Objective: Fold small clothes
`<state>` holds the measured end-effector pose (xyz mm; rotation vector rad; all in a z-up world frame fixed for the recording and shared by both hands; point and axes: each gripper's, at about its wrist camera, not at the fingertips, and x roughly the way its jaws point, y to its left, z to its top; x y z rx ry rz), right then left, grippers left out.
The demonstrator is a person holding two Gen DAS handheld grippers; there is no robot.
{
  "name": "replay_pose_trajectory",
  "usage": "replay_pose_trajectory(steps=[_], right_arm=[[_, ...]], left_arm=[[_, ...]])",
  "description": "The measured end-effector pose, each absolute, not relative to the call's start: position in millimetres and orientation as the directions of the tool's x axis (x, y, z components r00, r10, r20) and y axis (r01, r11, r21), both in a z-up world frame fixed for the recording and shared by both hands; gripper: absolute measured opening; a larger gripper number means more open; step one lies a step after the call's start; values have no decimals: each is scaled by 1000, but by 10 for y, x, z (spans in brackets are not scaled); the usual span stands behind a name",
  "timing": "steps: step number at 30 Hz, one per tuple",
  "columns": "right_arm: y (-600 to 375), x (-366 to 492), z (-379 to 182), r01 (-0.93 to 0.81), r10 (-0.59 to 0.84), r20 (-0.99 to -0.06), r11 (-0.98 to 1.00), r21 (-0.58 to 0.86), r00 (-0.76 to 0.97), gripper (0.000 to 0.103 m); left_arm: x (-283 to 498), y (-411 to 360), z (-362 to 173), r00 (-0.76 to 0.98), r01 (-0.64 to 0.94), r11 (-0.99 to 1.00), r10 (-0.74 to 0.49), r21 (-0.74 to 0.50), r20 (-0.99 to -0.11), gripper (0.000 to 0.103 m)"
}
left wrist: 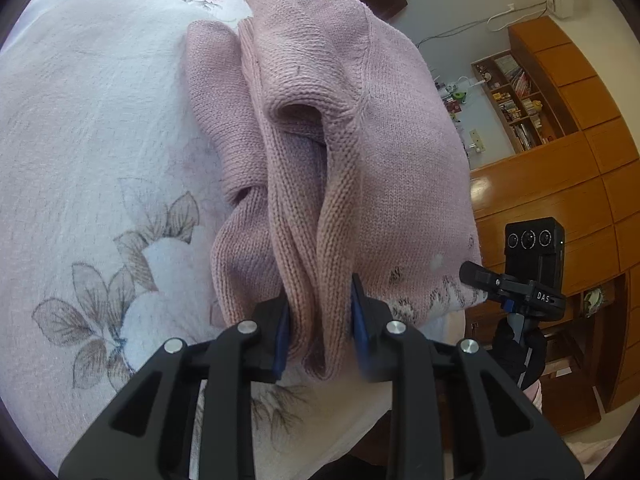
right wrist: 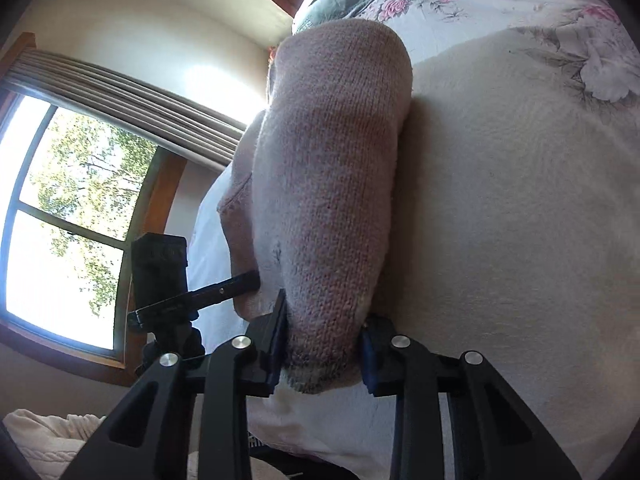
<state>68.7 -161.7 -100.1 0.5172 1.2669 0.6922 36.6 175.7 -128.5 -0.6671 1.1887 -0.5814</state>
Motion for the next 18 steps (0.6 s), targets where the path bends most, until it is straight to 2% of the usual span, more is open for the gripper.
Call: replay_pose_trajectory(steps=[4, 6, 8, 10, 11, 13, 15, 18], right_arm=[[-1554, 704, -1195, -145, 712, -689, 702, 697, 135, 36], [-1581, 677, -1185, -132, 718, -678, 695, 707, 157, 44], [-1581, 639, -1072, -142, 681, -706, 732, 667, 195, 53], [-1550, 567, -902, -167, 599, -762, 800, 576, 246, 63], [-1511, 517, -817, -178, 556, -784, 831, 527, 277, 73], [-1447, 450, -624, -195, 477, -815, 879, 435, 329, 80], [-1362, 387, -473, -182, 373, -848, 927, 327, 376, 97], [-1245, 324, -322, -139, 206, -884, 977, 161, 420, 99]], left_arm=[[383, 1816, -1465, 265, -4, 623, -753, -782, -602, 28], [348, 1817, -1446, 270, -7, 617, -757, -787, -595, 31], [299, 1825, -1358, 277, 6, 650, -731, -760, -623, 41], [249, 1799, -1227, 291, 8, 693, -692, -721, -661, 53], [226, 1808, -1158, 299, 7, 705, -678, -709, -671, 60], [170, 1832, -1025, 324, -7, 742, -633, -671, -703, 68], [130, 1845, -872, 347, -11, 780, -584, -626, -734, 74], [72, 1843, -664, 373, -21, 836, -503, -549, -780, 82]])
